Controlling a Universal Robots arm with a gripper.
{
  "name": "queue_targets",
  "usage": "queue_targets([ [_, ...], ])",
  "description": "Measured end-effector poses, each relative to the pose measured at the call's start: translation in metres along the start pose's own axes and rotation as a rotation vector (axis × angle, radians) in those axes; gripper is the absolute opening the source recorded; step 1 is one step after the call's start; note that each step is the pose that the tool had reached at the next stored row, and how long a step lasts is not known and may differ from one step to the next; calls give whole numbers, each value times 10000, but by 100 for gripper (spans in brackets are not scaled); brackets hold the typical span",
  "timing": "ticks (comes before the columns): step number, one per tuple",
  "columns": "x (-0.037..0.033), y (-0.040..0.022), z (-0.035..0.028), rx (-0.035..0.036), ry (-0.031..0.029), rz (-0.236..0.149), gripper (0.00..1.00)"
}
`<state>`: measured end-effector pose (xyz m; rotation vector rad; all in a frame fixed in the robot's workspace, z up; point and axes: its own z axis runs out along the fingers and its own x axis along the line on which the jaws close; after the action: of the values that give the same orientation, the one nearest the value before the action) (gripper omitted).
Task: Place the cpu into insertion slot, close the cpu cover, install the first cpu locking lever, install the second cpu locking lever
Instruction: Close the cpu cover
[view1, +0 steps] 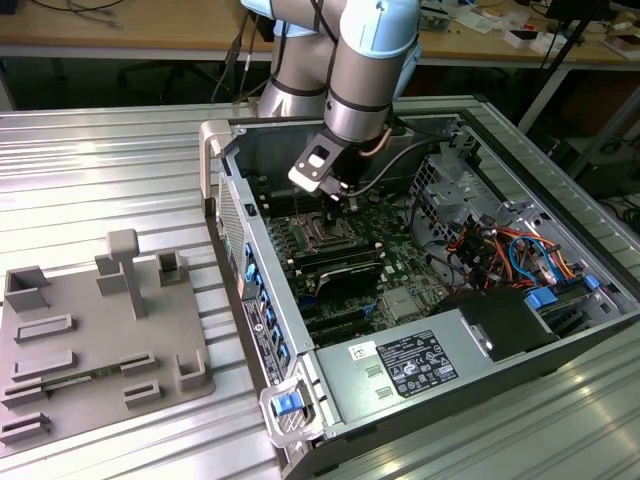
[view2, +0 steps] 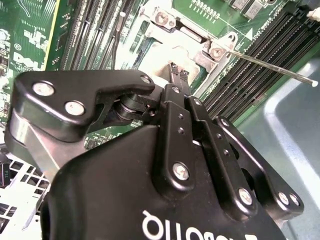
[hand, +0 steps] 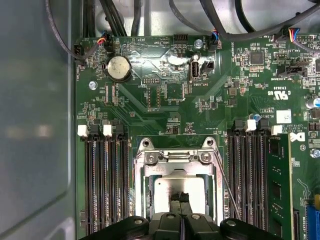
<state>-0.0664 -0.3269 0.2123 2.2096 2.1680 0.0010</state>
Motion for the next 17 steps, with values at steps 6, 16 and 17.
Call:
queue_targets([
  [6, 0, 23, 1, 0, 0, 0, 11],
  [16, 1, 59, 2, 0, 0, 0, 11],
  [17, 1, 64, 2, 1, -1, -1, 11],
])
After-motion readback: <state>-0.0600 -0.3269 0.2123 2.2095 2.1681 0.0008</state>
